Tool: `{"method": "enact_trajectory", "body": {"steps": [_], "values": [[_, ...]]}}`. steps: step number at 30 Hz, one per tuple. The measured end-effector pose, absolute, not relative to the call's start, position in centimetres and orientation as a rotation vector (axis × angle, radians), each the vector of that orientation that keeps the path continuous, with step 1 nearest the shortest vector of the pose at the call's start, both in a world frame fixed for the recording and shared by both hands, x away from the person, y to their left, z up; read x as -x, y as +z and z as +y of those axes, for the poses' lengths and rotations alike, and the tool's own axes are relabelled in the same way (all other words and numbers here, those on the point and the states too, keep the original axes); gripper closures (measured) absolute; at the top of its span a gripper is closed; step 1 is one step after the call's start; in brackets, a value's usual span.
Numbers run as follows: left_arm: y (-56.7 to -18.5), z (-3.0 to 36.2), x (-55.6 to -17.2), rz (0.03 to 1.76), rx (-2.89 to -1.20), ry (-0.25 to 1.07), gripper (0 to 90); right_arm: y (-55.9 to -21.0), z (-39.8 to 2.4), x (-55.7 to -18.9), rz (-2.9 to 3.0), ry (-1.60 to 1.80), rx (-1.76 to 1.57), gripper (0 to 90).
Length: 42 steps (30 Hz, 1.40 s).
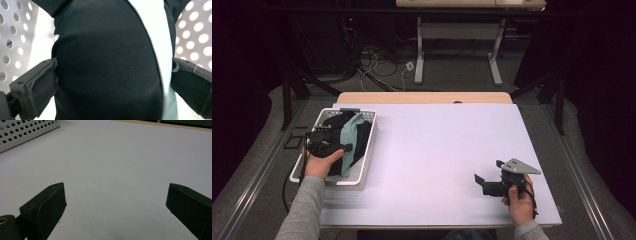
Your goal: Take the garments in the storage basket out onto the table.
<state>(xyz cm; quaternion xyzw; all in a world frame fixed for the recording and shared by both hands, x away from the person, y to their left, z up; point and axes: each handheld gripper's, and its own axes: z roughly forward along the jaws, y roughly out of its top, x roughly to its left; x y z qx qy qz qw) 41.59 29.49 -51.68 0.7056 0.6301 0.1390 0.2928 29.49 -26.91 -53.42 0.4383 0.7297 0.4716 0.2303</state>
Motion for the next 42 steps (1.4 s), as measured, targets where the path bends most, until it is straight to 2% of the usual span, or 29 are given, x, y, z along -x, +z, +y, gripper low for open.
{"method": "enact_trajectory", "body": {"steps": [19,32,42], "values": [[-52.09,29.26,-41.75,1.696,-1.898,0.372,6.2,-53.52,-27.12,-29.61,2.009,1.294,-1.231,3.3],[-52.00,29.35,-41.77,1.690,-1.904,0.366,17.2,-53.59,-27.19,-29.74,2.011,1.294,-1.234,4.0],[-51.65,29.11,-41.79,1.693,-1.923,0.384,18.7,-53.75,-27.09,-29.90,2.013,1.300,-1.242,4.8]]}}
